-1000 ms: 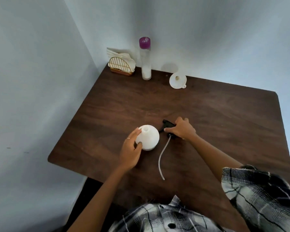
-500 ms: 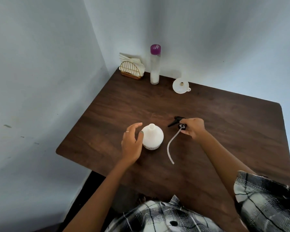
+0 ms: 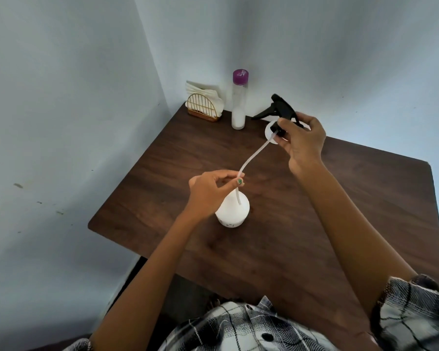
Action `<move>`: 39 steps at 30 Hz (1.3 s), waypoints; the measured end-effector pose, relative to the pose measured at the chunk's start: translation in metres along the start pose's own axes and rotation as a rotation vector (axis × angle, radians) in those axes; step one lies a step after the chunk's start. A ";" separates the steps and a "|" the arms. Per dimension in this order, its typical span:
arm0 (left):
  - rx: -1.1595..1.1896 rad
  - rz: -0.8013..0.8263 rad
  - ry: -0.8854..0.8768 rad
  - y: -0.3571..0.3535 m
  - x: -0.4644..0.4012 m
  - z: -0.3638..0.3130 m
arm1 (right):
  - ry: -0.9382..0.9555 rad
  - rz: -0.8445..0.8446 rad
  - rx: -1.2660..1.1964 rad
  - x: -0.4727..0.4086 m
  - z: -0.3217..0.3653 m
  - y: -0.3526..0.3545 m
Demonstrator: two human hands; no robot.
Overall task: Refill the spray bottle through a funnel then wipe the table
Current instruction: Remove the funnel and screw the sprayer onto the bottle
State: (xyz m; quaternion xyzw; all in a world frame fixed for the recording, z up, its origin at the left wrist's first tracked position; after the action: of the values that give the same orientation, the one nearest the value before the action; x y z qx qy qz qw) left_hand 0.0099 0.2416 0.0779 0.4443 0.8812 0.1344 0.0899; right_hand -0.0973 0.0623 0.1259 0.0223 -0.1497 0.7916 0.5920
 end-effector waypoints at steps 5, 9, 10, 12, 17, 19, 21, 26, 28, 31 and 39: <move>0.026 -0.052 -0.023 0.007 -0.006 -0.001 | 0.189 -0.019 0.098 0.016 0.021 -0.009; 0.005 -0.098 -0.058 0.009 -0.010 0.002 | 0.324 -0.030 0.239 0.025 0.031 -0.013; 0.005 -0.110 -0.065 0.009 -0.011 0.003 | 0.352 -0.024 0.273 0.028 0.033 -0.014; -0.011 -0.131 -0.080 0.009 -0.011 0.006 | 0.396 -0.005 0.320 0.034 0.035 -0.017; -0.125 -0.159 -0.129 0.008 -0.012 0.015 | 0.459 0.016 0.406 0.046 0.036 -0.021; -0.149 -0.171 -0.136 0.009 -0.012 0.017 | 0.460 0.017 0.409 0.048 0.036 -0.020; -0.165 -0.199 -0.160 0.010 -0.012 0.016 | 0.465 0.016 0.398 0.049 0.039 -0.020; -0.173 -0.219 -0.182 0.014 -0.014 0.018 | 0.486 0.031 0.396 0.050 0.043 -0.021; -0.191 -0.206 -0.167 0.012 -0.014 0.023 | 0.487 0.050 0.412 0.050 0.040 -0.023; -0.243 -0.203 -0.130 0.011 -0.011 0.032 | 0.485 0.089 0.494 0.048 0.031 -0.024; -0.123 -0.089 0.064 -0.011 0.008 0.062 | 0.415 0.323 0.815 0.042 0.003 -0.027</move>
State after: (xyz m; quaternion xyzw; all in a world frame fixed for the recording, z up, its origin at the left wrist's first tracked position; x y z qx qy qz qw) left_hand 0.0139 0.2510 0.0155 0.3939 0.8925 0.1982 0.0948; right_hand -0.0846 0.1078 0.1432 0.0707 0.2922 0.8552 0.4221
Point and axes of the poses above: each hand's wrist, its own x-axis away from the middle knuckle, its own y-axis out of the back of the hand, z = x × y, the point moved 6 cm from there along -x, towards the middle knuckle, and after that the axes turned 8 degrees about x, right-handed, at the moved point
